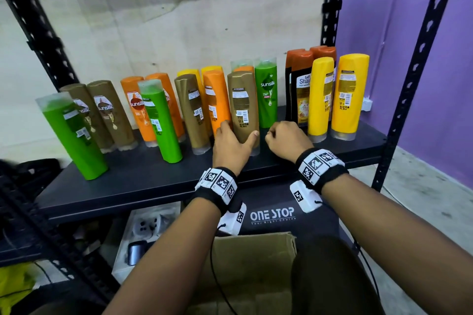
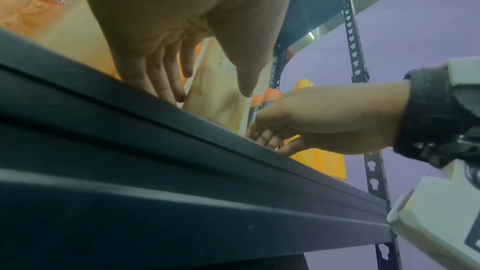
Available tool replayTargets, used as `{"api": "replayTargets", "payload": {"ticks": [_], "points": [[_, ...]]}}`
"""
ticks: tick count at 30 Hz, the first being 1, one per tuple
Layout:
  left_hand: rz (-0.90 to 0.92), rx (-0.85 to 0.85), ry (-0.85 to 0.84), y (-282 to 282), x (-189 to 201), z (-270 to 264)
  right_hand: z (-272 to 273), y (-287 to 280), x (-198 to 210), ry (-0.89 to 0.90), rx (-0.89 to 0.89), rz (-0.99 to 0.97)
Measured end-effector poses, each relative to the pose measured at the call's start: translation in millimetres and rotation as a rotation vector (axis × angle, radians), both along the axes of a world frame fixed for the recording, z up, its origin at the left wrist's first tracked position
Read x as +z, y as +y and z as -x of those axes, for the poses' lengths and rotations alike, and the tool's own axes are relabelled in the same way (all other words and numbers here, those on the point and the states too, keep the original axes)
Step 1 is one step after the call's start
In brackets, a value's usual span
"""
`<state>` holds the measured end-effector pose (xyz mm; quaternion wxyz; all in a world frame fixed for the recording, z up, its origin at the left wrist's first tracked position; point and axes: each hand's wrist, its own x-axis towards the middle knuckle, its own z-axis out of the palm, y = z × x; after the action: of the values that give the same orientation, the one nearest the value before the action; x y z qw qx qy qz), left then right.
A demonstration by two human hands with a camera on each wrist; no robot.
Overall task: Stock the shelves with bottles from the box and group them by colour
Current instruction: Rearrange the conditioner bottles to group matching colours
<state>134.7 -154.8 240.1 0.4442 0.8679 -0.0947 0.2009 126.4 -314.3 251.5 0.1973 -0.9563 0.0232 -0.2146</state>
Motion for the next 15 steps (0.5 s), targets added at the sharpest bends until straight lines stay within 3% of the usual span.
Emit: {"api": "replayTargets", "payload": {"ticks": [6,15], "points": [[-0.002,0.003,-0.004,1,-1,-7,-8,0,3,0.041,0.006,-0.024],[0.060,-0.008,-0.019,21,-7,-5,-39,15,19,0.013,0.112,-0.312]]}}
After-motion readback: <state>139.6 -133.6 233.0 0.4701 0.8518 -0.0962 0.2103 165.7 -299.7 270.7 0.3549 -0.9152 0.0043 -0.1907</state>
